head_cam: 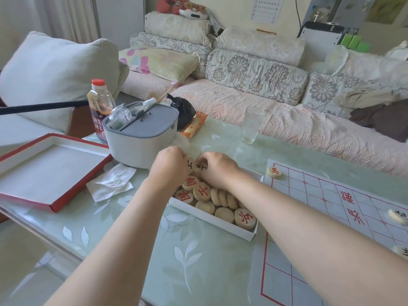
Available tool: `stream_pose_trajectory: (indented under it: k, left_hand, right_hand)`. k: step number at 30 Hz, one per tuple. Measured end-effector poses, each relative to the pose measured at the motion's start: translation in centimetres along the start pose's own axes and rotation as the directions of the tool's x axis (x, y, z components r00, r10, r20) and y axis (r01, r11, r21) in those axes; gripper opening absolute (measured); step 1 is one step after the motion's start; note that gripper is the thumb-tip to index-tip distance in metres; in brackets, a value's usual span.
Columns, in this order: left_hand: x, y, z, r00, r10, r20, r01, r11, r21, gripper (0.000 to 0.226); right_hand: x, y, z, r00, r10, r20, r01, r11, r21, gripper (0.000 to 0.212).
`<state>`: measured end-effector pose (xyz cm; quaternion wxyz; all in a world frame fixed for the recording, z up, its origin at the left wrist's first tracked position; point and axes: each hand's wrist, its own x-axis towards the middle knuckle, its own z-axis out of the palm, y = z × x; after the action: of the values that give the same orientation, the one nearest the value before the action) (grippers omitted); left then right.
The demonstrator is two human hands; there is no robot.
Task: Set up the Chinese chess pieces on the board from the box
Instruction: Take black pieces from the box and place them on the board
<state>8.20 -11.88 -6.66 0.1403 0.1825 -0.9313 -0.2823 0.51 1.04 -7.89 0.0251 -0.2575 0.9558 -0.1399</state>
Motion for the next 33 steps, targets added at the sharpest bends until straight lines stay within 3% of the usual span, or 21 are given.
stream_pose_trajectory:
  k: [10, 14, 22, 33]
  left_hand:
    - [-1.1, 4.3, 1.1, 0.998, 0.059, 0.035, -0.057, 0.997, -0.048, 0.030]
    - [-2.4, 7.8, 2.9, 0.981, 0.143, 0.130, -0.117, 0.975, -0.187, 0.031]
    - [-6.7, 17.0, 8.3, 0.903, 0.300, 0.308, -0.230, 0.942, -0.243, 0.026]
    - [-10.0, 24.6, 15.8, 0.775, 0.366, 0.514, -0.192, 0.913, -0.361, 0.017]
  right_hand:
    - [-3.9, 4.2, -2.4, 0.988, 0.028, -0.152, -0.004, 0.988, 0.157, 0.021]
    - [-7.6, 9.0, -4.0, 0.981, 0.093, -0.171, -0.058, 0.978, 0.203, 0.021]
    - [-16.3, 18.4, -7.3, 0.950, 0.240, -0.201, -0.192, 0.953, 0.235, 0.021]
    - [-24.5, 32.4, -10.3, 0.802, 0.534, -0.266, -0.463, 0.839, 0.287, 0.013]
